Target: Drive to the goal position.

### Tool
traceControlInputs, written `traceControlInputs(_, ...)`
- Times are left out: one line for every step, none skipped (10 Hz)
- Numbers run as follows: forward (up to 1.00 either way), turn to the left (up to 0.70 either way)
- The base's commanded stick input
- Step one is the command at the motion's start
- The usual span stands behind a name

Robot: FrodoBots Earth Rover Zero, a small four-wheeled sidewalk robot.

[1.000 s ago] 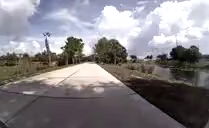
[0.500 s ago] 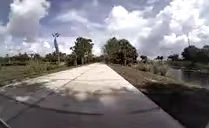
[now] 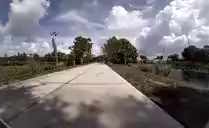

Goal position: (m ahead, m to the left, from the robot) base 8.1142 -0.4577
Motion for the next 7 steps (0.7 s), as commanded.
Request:
traceControlInputs(0.85, 0.0)
traceControlInputs(0.85, 0.0)
traceControlInputs(0.85, 0.0)
traceControlInputs(0.85, 0.0)
traceControlInputs(0.85, 0.0)
traceControlInputs(0.85, 0.0)
traceControlInputs(0.85, 0.0)
